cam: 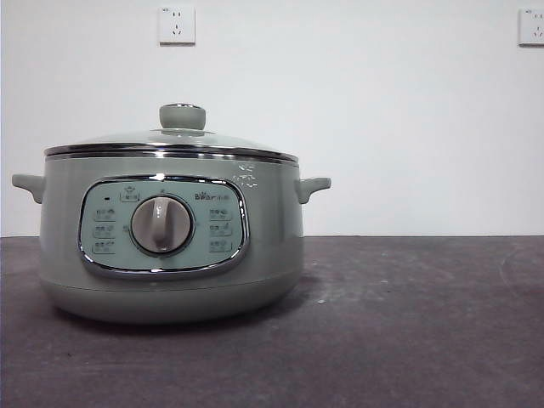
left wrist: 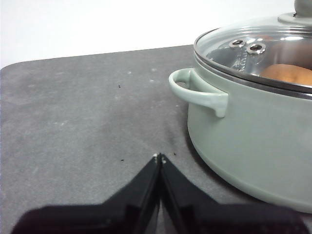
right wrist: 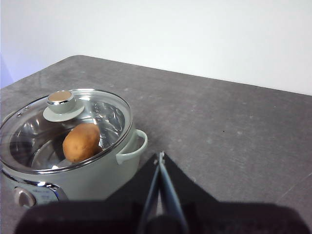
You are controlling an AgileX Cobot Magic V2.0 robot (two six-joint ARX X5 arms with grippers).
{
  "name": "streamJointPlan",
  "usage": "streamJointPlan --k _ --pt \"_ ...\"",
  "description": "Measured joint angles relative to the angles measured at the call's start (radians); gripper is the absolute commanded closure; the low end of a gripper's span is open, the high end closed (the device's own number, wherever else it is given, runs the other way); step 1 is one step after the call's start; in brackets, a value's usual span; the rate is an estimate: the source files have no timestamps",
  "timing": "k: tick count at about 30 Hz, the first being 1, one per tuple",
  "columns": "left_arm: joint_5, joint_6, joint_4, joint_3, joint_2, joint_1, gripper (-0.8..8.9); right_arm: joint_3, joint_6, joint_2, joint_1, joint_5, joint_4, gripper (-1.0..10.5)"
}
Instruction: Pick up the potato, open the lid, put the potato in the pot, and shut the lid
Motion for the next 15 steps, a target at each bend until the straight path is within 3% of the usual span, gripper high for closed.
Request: streamJointPlan --k 9,15 --pt "0.0 0.0 0.0 0.0 0.0 0.0 8.16 0.0 -0.001 0.0 0.0 0.0 0.0 9.5" --pt "0.0 0.0 0.0 0.0 0.0 0.0 8.16 -0.014 -0.075 -0.061 -0.079 -0.004 -0.012 9.5"
